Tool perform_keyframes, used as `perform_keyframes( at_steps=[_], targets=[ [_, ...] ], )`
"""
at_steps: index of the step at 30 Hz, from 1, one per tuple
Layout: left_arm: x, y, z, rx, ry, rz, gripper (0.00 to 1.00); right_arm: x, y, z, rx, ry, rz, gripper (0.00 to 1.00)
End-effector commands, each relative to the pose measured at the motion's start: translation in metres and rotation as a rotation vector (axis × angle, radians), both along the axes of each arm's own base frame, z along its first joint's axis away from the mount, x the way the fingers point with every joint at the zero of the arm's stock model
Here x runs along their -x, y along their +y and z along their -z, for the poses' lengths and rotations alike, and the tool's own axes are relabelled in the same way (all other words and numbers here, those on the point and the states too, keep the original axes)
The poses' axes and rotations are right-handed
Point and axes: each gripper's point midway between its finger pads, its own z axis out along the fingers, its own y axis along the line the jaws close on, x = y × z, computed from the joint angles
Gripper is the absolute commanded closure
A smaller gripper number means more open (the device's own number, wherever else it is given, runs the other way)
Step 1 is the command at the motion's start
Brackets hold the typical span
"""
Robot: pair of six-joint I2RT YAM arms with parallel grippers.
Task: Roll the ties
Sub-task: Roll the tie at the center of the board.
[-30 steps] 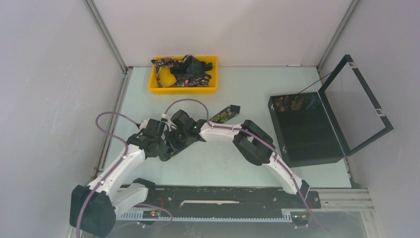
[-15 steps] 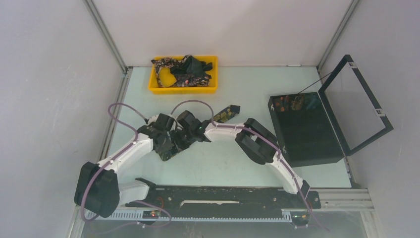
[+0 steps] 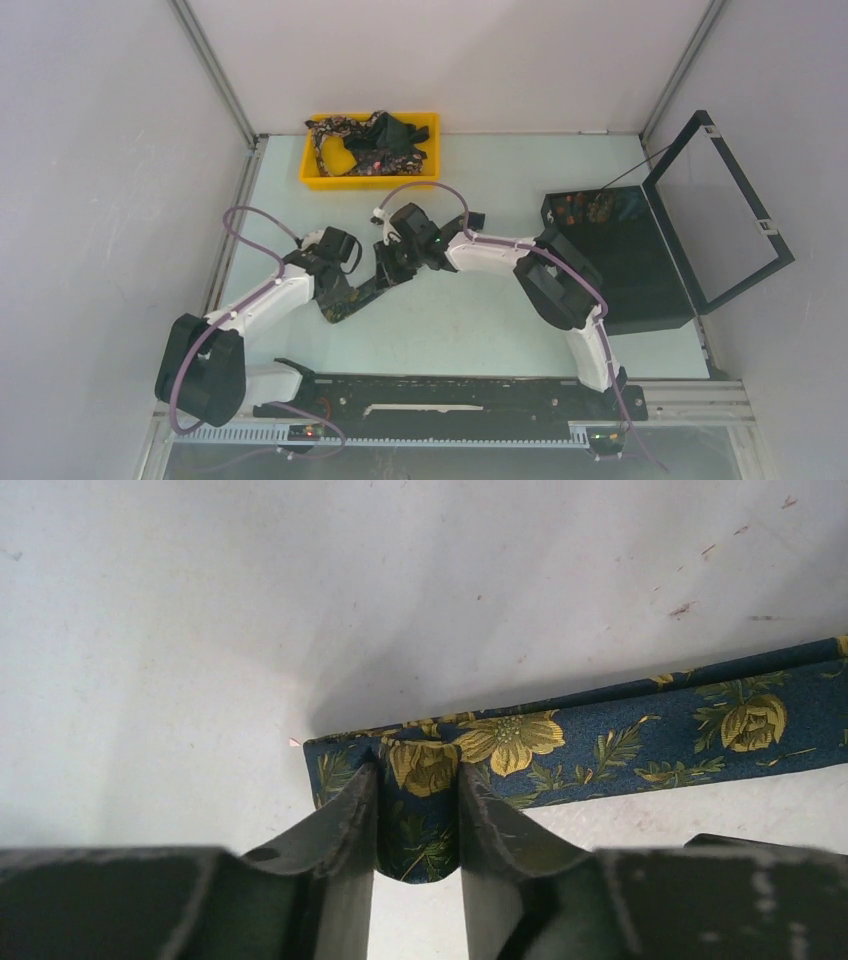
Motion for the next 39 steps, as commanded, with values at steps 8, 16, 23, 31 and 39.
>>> perform_keyframes(
  at_steps=[8,16,23,31,39],
  targets=[
    [-0.015,-0.009,-0.028,0.07,-0.132,-0.034,0.44,-0.002,0.002,-0.033,-0.05,-0.074,-0.001,0.79],
    [-0.014,-0.003,-0.056,0.101,-0.256,-0.058,0.3,-0.002,0.005,-0.053,-0.069,-0.1,-0.004,0.79],
    [0.0,0.022,-0.08,0.074,-0.387,-0.15,0.28,0.01,0.019,-0.074,-0.101,-0.115,-0.042,0.8],
    [0.03,0.062,-0.11,0.049,-0.574,-0.316,0.28,0.033,0.056,-0.097,-0.144,-0.119,-0.134,0.79],
    [0.052,0.077,-0.135,0.136,-0.753,-0.383,0.27,0.051,0.091,-0.089,-0.138,-0.066,-0.207,0.79]
  ],
)
